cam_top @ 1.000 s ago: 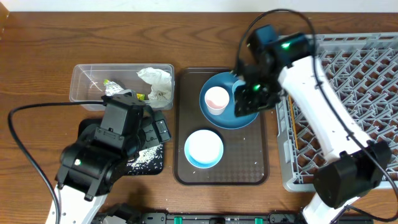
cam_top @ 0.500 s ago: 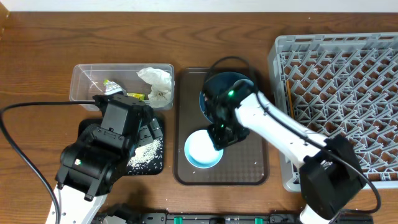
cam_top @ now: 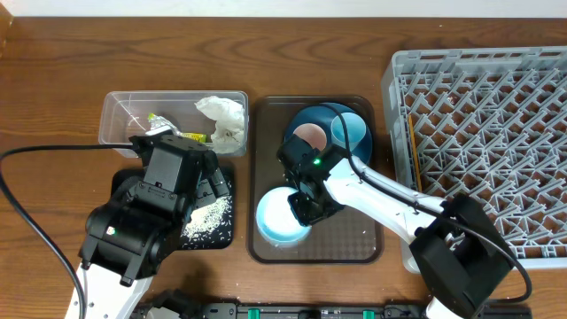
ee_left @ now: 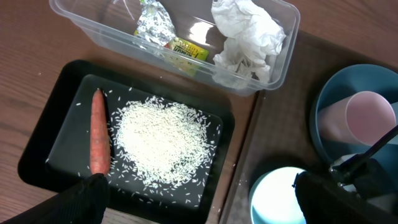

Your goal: Sort waste into correct bins and load items into the dishwasher rack

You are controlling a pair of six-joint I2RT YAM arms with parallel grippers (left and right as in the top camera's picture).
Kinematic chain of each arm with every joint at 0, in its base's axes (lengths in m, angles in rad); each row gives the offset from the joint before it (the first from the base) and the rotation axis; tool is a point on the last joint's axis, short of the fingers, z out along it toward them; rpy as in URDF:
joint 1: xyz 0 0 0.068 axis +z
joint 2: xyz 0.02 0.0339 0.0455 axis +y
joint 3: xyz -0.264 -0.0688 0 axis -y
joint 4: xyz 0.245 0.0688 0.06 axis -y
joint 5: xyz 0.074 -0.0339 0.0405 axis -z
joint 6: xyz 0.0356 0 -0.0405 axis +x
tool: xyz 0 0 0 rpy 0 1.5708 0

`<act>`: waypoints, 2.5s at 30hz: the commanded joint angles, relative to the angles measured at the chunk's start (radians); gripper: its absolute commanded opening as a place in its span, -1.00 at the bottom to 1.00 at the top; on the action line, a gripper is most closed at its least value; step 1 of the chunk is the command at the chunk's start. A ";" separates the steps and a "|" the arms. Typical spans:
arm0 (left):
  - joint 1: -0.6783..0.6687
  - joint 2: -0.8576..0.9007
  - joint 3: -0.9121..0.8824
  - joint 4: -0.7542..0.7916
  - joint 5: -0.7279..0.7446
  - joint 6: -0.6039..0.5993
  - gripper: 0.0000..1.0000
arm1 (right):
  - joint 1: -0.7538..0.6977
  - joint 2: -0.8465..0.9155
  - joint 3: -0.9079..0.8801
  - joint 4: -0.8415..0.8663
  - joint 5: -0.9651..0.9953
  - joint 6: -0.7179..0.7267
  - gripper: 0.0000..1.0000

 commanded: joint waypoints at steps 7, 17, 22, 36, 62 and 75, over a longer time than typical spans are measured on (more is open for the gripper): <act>0.005 -0.004 0.014 -0.003 -0.024 -0.009 0.96 | 0.009 -0.026 0.044 -0.035 0.021 0.009 -0.98; 0.005 -0.004 0.014 -0.003 -0.024 -0.009 0.96 | -0.032 -0.260 0.230 -0.198 0.137 -0.040 -0.98; 0.005 -0.004 0.014 -0.003 -0.024 -0.009 0.96 | -0.118 -0.438 0.254 -0.230 0.537 -0.040 -0.98; 0.005 -0.004 0.014 -0.003 -0.024 -0.009 0.96 | -0.562 -0.544 0.252 0.116 1.078 -0.101 -0.97; 0.005 -0.004 0.014 -0.003 -0.024 -0.009 0.96 | -0.736 0.090 0.252 0.952 1.430 -0.747 -0.97; 0.005 -0.004 0.014 -0.003 -0.024 -0.009 0.96 | -0.736 0.212 0.252 0.901 1.446 -0.722 -0.97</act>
